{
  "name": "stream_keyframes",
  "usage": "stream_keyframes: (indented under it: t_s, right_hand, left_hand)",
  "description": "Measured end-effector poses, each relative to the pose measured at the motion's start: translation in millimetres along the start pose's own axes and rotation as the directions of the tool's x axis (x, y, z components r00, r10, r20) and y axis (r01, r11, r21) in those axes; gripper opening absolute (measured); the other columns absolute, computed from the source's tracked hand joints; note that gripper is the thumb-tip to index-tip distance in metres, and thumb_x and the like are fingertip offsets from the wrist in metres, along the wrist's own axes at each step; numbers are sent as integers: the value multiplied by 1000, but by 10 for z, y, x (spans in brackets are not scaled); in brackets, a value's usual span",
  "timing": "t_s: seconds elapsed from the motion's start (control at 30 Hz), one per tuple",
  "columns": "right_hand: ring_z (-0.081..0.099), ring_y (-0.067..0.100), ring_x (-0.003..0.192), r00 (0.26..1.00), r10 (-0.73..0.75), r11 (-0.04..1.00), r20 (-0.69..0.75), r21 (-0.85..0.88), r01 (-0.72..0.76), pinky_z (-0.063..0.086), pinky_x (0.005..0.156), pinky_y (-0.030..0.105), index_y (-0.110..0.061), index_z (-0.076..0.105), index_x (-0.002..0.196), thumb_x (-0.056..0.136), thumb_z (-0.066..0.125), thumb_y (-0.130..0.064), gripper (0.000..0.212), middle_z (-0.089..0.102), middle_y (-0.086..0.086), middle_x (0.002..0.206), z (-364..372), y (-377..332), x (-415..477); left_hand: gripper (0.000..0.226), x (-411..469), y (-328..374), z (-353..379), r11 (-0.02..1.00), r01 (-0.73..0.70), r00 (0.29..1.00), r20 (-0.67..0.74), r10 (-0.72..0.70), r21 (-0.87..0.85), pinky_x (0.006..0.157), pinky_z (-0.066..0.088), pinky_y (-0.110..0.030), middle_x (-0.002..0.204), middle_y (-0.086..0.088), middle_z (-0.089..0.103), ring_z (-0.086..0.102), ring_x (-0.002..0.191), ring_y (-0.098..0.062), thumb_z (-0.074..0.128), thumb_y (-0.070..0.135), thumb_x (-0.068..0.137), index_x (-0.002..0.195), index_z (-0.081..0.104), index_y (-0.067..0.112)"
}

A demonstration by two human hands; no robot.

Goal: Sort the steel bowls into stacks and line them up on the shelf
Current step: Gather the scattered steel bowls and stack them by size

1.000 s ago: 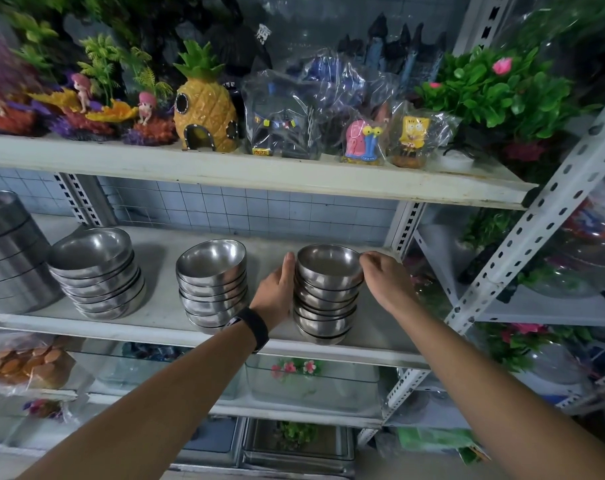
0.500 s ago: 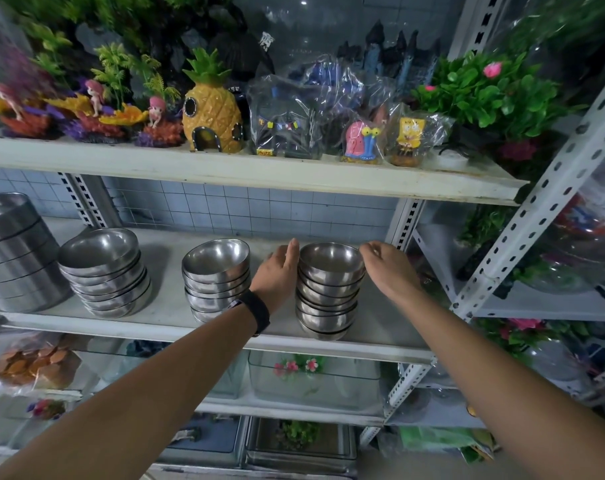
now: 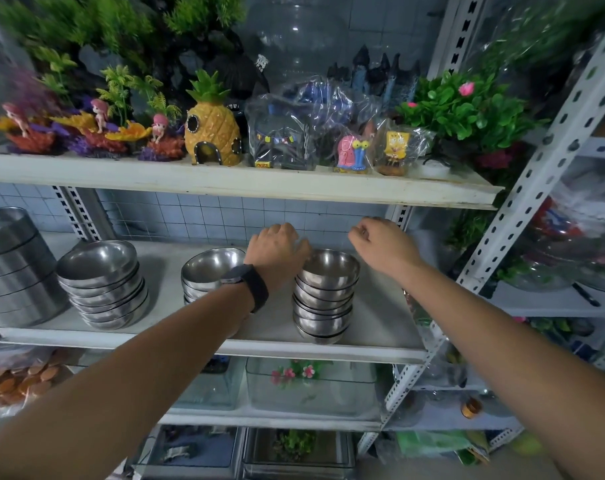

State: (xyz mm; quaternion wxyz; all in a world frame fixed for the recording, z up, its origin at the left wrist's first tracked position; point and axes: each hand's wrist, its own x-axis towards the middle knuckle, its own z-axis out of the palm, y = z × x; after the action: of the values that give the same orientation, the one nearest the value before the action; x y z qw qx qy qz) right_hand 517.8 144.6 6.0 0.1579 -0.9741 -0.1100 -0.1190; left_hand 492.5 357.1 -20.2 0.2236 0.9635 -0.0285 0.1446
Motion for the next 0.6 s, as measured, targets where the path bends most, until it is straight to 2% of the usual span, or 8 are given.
stream_keyframes:
  t_s: [0.13,0.23,0.33,0.5,0.6]
  right_hand:
    - [59,27,92,993,-116,986,6,-123,116,43,71,34,-15,63,94,96,37,-41,36,64,6,98,-50,-179,29]
    - [58,27,93,985,-171,973,-2,-156,169,45,74,35,-17,63,97,96,36,-43,37,65,6,101,-48,-378,36]
    - [58,26,94,984,-181,974,-2,-139,179,44,74,35,-18,64,101,97,36,-45,39,64,4,101,-34,-625,38]
    - [55,25,86,969,-248,964,-4,-101,247,35,68,34,-16,58,85,98,37,-42,36,61,3,89,44,-1089,9]
    - [54,25,80,949,-316,948,-8,-44,315,34,65,34,-14,54,78,98,39,-40,36,60,3,82,135,-1422,11]
  left_hand:
    - [35,9,-81,-281,993,-83,996,-29,86,84,86,49,-39,103,-4,63,55,90,-21,41,41,98,107,60,13]
    - [35,-26,-233,-468,984,-97,991,-74,109,152,78,47,-36,93,-3,64,53,82,-21,38,45,99,91,57,16]
    - [46,-95,-454,-654,977,-75,993,-79,93,201,78,48,-36,87,-3,64,56,78,-23,33,48,100,87,61,13]
    - [55,-328,-820,-938,952,-16,993,-109,52,306,83,49,-38,86,-2,66,60,80,-23,30,56,97,92,66,15]
    - [54,-538,-1075,-1150,947,28,991,-132,16,321,80,50,-36,79,-1,65,60,72,-19,31,56,98,86,65,15]
